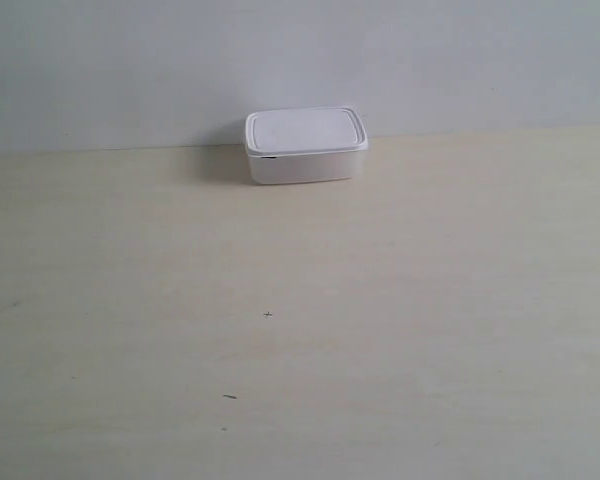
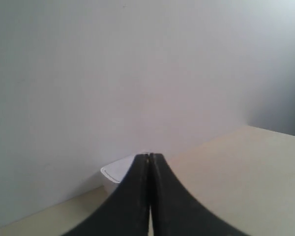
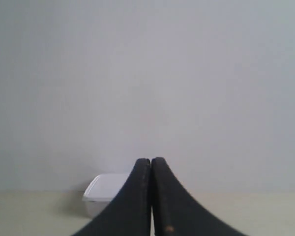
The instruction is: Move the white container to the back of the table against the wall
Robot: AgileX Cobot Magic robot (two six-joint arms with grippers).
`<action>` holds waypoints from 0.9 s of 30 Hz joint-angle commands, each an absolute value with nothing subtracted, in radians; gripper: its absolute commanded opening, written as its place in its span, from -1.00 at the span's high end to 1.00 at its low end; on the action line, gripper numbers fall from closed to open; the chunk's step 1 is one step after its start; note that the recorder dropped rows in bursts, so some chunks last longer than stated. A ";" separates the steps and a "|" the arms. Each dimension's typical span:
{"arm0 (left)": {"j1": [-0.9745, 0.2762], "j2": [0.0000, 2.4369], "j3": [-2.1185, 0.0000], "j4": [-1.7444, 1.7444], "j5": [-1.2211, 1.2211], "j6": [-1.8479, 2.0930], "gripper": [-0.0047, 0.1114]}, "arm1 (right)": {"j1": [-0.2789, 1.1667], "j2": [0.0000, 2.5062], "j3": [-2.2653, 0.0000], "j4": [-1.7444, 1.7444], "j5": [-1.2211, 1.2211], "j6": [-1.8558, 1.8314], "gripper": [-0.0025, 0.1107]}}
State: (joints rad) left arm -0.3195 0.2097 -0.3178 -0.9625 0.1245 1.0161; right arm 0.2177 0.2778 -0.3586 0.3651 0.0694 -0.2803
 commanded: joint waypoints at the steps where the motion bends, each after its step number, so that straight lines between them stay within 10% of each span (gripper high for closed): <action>1: -0.318 0.206 -0.265 -0.964 -0.047 1.013 0.92 | 0.215 0.258 -0.291 0.337 -0.087 -0.286 0.96; 27: -0.318 0.206 0.000 -0.987 -0.058 1.015 0.92 | 0.215 0.086 0.000 0.159 -0.035 -0.286 0.96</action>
